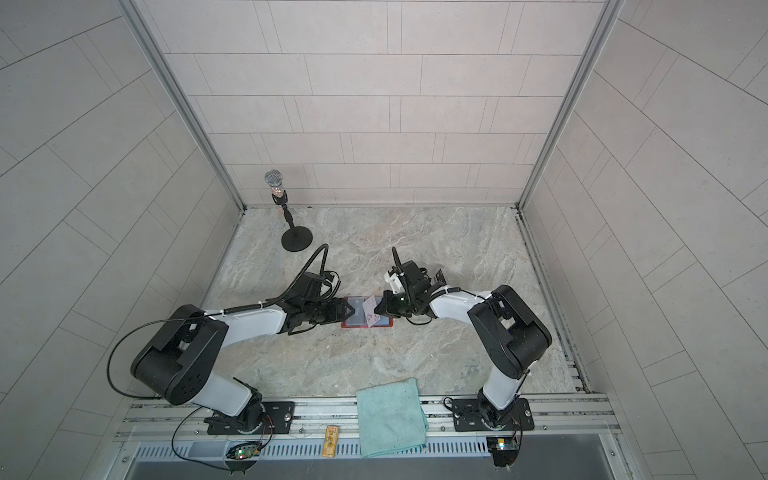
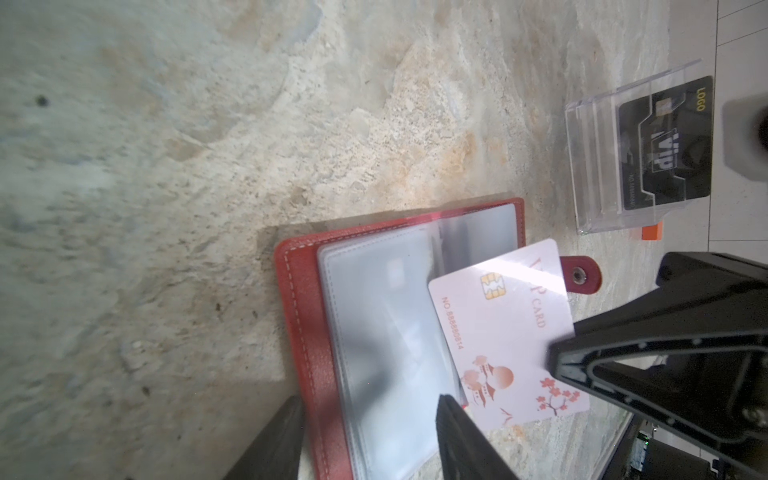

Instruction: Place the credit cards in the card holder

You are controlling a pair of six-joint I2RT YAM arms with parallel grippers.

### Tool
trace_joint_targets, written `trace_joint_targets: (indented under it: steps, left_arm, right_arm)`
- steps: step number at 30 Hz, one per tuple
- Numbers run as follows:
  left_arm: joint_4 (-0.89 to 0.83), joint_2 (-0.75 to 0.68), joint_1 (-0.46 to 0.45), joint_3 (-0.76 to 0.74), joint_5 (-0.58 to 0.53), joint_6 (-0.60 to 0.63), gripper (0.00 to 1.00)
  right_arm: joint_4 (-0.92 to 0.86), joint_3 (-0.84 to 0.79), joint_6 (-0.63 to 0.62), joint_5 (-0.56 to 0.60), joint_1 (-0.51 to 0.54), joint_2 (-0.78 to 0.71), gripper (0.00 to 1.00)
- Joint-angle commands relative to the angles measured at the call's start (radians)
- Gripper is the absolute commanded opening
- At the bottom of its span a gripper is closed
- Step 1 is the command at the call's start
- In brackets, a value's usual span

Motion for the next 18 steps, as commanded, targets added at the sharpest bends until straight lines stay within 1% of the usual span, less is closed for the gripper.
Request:
trace_joint_targets:
  steps: [1,4,12,18]
  left_arm:
    - [-0.042,0.025,0.003,-0.018,-0.012,0.005,0.56]
    - [-0.043,0.027,0.003,-0.019,-0.017,0.005,0.54]
    - [-0.044,0.038,0.004,-0.015,-0.017,0.003,0.51]
    - [-0.044,0.038,0.003,-0.013,-0.014,0.003,0.51]
  right_arm:
    - [-0.012,-0.019,0.009,0.030,0.005,-0.011,0.00]
    - [-0.043,-0.014,-0.010,0.050,0.005,-0.030,0.00]
    - [-0.055,-0.015,-0.018,0.054,0.006,-0.042,0.00]
    - [-0.055,-0.014,-0.019,0.046,0.005,-0.038,0.00]
